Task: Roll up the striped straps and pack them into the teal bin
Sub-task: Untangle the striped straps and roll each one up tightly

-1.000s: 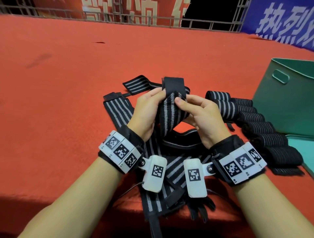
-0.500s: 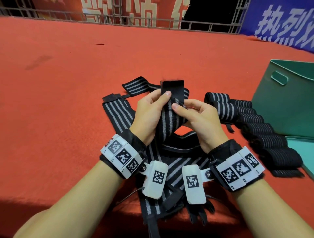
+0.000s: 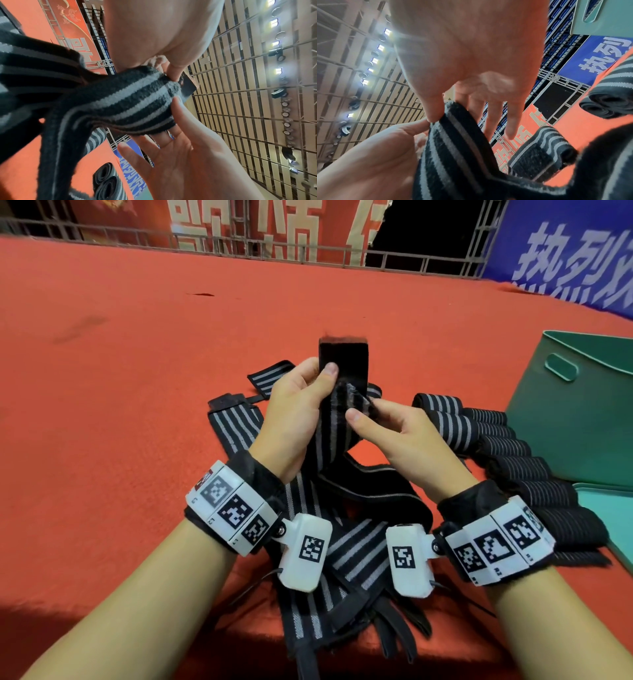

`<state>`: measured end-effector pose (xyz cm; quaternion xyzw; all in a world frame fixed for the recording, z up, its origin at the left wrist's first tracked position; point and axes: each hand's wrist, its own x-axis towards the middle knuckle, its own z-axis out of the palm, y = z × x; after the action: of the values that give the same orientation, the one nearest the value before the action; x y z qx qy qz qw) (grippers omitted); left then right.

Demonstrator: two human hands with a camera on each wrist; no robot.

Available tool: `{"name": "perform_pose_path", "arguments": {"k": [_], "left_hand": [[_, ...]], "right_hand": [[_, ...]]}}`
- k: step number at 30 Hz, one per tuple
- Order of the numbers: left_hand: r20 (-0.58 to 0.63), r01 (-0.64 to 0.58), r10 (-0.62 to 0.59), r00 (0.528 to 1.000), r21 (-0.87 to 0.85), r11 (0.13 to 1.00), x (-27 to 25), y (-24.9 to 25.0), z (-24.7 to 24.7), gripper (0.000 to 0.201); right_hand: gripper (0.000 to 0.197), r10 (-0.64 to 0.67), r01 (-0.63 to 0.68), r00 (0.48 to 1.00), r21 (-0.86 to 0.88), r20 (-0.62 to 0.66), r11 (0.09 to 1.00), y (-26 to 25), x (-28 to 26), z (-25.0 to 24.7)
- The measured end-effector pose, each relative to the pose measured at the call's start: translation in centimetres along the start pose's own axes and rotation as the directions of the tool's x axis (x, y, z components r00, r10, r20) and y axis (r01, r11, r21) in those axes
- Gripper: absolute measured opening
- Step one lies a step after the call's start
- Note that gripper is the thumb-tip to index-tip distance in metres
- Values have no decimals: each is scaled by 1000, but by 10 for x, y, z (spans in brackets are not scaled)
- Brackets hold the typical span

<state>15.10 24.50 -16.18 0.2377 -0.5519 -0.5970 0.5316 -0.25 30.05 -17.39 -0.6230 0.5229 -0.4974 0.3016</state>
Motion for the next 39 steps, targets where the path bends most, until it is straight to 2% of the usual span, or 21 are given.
{"name": "perform_pose_path", "arguments": {"k": [3,7,9,11,14,16,18,21,23,24,27,30,36,39], "left_hand": [[16,-7,6,1000,28,1000,-1,1,-3,21],[142,18,-51,989,229,973,-5,6,-6,38],[196,-75,1,981,369,926,-7,8,-5,32],[214,-180,78,974,514,839,-6,9,-3,26],[196,-216,122,973,596,774,-3,9,0,33],[181,-223,144,973,572,790,-1,8,0,30],[141,-189,138,980,474,860,1,6,-2,29],[139,-50,20,990,221,974,2,6,-5,30],[141,30,-52,989,153,988,4,6,-6,32],[120,50,-67,990,144,988,5,5,-6,32],[19,46,-52,998,225,973,8,-4,-7,32],[-1,57,-59,998,287,956,7,-11,-11,35],[-38,85,-78,996,252,964,5,-9,-16,23],[-1,164,-170,986,255,953,3,-5,-11,21]], "right_hand": [[20,-70,74,996,86,-55,993,0,-3,4],[14,-70,130,972,268,-223,955,-3,1,3],[14,-59,151,958,318,-281,936,-8,4,0],[15,-53,161,953,348,-300,924,-13,4,-2],[15,-4,128,953,388,-304,913,-14,5,-3],[15,39,73,964,399,-264,914,-12,6,-4],[21,40,18,986,335,-165,942,-8,5,-5],[33,43,-55,998,293,48,955,-3,2,-6],[41,67,-112,986,315,152,942,-3,-1,-6],[39,63,-108,985,284,162,953,-4,-1,-7],[28,40,-55,993,129,115,990,-4,-3,-4],[28,41,-46,998,94,55,995,2,-2,-3],[26,186,-203,975,141,122,969,-1,-7,-4],[33,192,-180,979,156,-65,971,0,-3,-14]]}}
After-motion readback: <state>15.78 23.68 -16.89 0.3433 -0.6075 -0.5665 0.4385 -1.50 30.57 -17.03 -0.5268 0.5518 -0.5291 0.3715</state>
